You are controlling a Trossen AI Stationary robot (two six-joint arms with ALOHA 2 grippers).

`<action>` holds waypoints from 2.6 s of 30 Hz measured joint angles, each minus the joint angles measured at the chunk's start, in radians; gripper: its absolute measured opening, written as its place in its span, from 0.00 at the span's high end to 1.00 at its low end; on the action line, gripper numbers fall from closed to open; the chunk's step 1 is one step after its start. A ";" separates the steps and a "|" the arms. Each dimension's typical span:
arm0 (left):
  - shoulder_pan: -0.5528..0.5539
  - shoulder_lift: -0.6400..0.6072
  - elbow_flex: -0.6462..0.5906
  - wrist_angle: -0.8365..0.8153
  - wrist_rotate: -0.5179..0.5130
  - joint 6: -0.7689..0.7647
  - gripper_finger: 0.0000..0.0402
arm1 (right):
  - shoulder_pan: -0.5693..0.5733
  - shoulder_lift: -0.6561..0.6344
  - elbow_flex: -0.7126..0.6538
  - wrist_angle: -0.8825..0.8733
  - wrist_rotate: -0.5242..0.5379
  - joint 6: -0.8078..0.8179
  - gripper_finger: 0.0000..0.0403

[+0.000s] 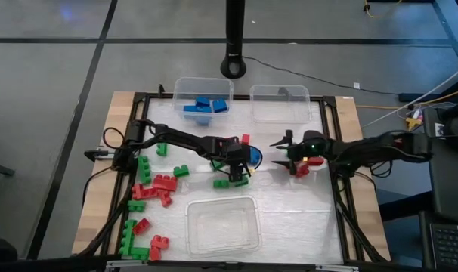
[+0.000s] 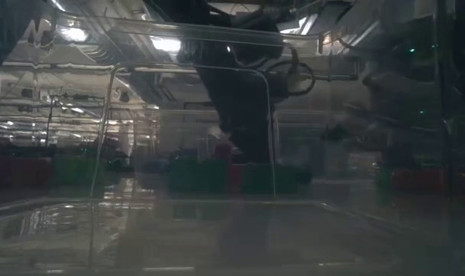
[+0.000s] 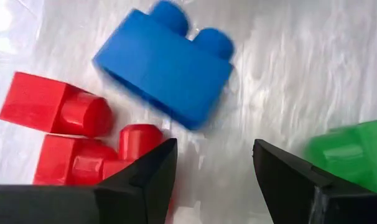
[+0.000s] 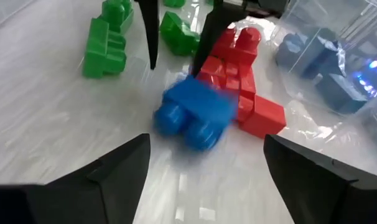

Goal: Sort blocks
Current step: Put the blue game piece into the top left transparent bin

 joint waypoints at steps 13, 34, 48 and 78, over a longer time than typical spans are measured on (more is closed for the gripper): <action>0.001 0.036 0.001 0.102 0.014 0.007 0.51 | 0.000 0.276 0.085 0.136 0.007 -0.022 0.25; 0.011 0.061 0.000 0.161 0.019 0.002 0.51 | -0.001 0.439 0.197 0.069 -0.003 -0.020 0.25; 0.009 0.060 -0.002 0.089 -0.017 -0.046 0.51 | 0.123 0.363 0.194 -0.042 -0.015 0.068 0.25; 0.013 0.060 0.000 0.162 -0.013 -0.002 0.51 | 0.125 0.413 0.196 0.067 0.096 0.137 0.25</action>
